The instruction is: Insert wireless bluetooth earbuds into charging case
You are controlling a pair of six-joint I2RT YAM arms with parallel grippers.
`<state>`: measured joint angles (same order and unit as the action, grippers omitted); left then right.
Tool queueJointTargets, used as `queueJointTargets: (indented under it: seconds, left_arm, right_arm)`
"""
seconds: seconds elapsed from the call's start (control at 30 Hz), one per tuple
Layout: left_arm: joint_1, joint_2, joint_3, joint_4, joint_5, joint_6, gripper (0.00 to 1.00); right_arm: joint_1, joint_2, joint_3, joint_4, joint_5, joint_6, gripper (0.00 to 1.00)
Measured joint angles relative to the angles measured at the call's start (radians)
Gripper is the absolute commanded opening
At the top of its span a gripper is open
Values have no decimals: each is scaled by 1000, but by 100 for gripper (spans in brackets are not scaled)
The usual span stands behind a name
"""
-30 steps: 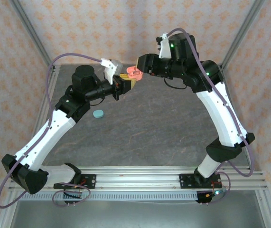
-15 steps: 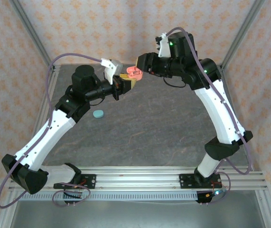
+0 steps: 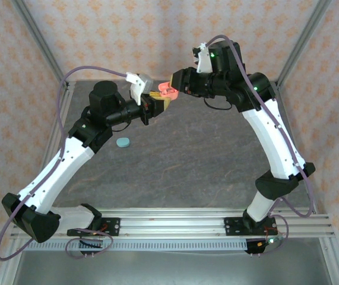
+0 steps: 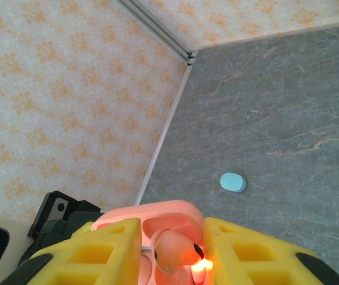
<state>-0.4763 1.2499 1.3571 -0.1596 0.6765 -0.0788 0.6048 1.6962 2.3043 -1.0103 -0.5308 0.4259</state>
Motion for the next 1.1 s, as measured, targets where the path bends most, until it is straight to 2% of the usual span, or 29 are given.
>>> queueJointTargets:
  seconds: [0.3,0.53,0.93,1.1]
  left_arm:
    - [0,0,0,0,0,0,0]
    - [0,0,0,-7,0,1,0]
    - [0,0,2,-7,0,1,0]
    - [0,0,2,-7,0,1,0]
  right_arm:
    - [0,-2,-12,-2,-24,-13,29]
    - [0,-12,-28,-2,-27,-22,38]
    - [-17,-35,-28,2,-48,-26,37]
    - [-17,-54,-47,-3,-84,-37,41]
